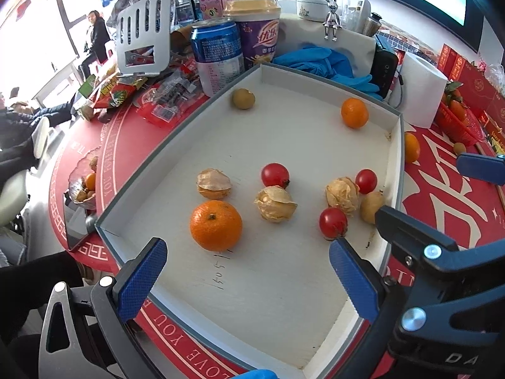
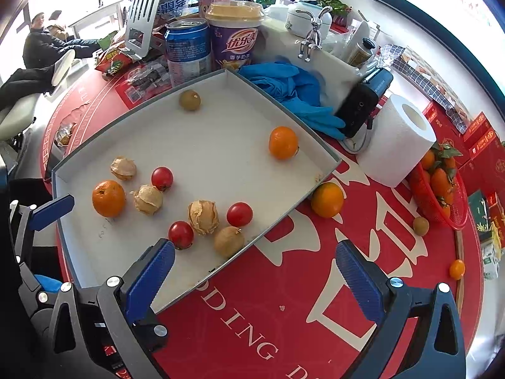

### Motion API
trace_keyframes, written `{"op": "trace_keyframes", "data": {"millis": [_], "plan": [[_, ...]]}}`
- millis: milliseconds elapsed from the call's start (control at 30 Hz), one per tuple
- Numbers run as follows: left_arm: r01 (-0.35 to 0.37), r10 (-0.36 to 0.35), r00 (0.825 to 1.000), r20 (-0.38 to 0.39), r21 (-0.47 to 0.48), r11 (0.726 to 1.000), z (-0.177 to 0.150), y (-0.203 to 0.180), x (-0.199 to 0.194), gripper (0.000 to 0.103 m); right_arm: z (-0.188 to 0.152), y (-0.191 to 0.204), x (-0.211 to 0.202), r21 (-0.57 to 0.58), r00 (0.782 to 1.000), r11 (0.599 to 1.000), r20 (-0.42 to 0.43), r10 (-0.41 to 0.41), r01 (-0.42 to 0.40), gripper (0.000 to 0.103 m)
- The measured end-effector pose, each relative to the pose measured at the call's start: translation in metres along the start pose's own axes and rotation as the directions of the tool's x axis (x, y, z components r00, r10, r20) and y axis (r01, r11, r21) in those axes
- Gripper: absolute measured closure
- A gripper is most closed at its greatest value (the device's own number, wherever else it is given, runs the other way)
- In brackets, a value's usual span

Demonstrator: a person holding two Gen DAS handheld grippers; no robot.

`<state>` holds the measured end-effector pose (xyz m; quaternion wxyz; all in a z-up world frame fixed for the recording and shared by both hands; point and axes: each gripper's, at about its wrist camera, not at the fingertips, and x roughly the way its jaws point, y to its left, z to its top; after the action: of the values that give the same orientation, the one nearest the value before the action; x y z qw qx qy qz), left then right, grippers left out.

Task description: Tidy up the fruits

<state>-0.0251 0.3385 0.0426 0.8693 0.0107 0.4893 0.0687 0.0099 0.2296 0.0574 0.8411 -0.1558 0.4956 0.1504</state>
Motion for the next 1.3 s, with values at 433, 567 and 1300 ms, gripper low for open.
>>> {"op": "trace_keyframes", "data": {"millis": [433, 567, 1300], "plan": [[-0.003, 0.003, 1.0, 0.004, 0.006, 1.0, 0.0019, -0.0009, 0.0008, 0.0, 0.0015, 0.0026, -0.0011, -0.011, 1.0, 1.0, 0.002, 0.002, -0.002, 0.0], [-0.008, 0.008, 1.0, 0.009, 0.011, 1.0, 0.0019, -0.0012, -0.0002, 0.0, 0.0029, 0.0036, -0.0017, -0.012, 1.0, 1.0, 0.006, 0.008, -0.008, 0.0], [-0.002, 0.002, 1.0, 0.001, 0.028, 1.0, 0.0004, -0.004, 0.0007, 0.0, 0.0026, 0.0024, 0.0023, -0.004, 0.999, 1.0, -0.009, 0.031, -0.031, 0.0]]}}
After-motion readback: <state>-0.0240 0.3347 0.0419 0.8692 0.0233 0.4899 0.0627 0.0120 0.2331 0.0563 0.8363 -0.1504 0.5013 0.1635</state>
